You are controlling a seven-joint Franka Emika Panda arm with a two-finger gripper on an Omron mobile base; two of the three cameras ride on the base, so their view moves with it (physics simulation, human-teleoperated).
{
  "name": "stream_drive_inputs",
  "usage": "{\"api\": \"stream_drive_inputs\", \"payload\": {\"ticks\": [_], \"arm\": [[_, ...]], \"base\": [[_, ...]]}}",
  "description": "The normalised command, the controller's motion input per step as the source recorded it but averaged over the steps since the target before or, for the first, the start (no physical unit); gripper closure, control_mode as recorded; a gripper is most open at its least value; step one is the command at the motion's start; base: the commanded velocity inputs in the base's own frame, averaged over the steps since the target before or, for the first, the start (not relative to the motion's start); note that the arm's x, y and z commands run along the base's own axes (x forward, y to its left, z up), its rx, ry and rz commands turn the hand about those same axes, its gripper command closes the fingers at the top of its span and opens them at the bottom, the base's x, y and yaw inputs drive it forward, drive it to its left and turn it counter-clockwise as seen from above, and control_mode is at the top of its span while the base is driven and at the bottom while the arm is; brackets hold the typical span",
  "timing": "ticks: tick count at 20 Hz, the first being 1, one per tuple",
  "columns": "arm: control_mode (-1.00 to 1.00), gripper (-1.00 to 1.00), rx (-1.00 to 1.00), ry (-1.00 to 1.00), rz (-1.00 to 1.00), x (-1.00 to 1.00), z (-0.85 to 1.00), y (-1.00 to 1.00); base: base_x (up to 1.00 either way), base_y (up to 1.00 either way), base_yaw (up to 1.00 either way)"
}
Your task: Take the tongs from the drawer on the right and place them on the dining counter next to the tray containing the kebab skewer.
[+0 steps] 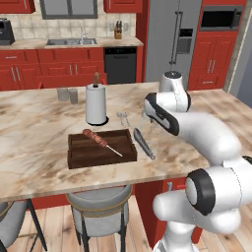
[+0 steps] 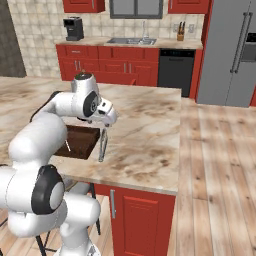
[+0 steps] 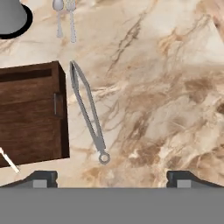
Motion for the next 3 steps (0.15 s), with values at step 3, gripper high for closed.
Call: {"api": "stream_drive_inputs", "payload": {"ticks": [3], "arm": [[-1.0,-1.0,0.0,-0.14,0.0,-0.35,0.54,0.0]], "base": [[0.0,0.0,0.0]]}}
